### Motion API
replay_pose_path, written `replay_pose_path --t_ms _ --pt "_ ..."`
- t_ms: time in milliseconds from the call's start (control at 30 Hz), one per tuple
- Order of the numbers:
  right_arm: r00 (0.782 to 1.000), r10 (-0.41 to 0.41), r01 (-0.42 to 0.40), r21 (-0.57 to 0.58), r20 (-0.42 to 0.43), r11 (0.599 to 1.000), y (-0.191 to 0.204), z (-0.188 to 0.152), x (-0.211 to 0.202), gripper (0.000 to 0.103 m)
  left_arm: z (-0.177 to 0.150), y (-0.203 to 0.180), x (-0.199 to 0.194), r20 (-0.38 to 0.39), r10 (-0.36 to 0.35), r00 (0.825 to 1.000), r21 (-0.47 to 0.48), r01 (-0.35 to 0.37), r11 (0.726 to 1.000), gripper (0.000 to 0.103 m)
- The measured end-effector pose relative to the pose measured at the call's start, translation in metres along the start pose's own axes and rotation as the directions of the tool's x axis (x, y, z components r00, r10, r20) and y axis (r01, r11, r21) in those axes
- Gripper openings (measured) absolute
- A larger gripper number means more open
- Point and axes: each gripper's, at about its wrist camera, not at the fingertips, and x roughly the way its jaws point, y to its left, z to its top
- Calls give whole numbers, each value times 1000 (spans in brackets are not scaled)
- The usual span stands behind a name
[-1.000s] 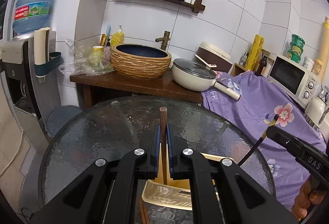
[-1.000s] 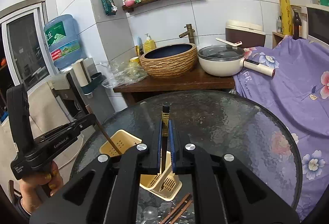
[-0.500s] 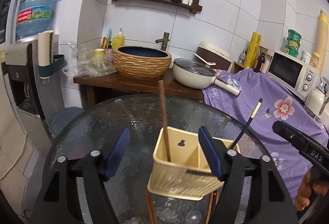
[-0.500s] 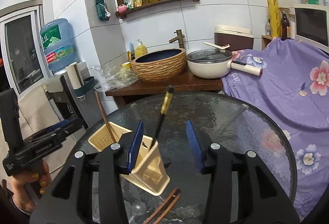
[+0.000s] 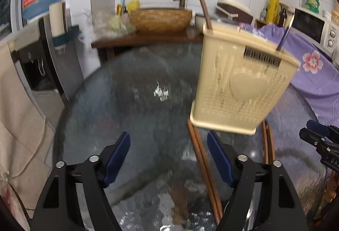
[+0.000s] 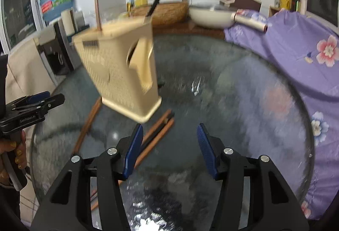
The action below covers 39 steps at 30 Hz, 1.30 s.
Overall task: Organize utensils
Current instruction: 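Grasp another brown chopstick with the left tool while the right tool grasps a brown chopstick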
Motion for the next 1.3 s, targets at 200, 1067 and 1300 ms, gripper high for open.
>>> replay_pose_path --t_ms 200,1067,1300 --pt "997 -36 32 -56 -70 998 16 -20 23 53 -24 -4 17 -81 -19 997 29 22 999 60" --pt "987 -66 54 -86 -145 995 21 -35 37 53 -44 -20 27 -144 -52 988 60 61 996 50" --pt "993 -21 22 7 -118 1000 1 -32 26 53 -41 -27 32 -151 -22 988 91 36 995 50"
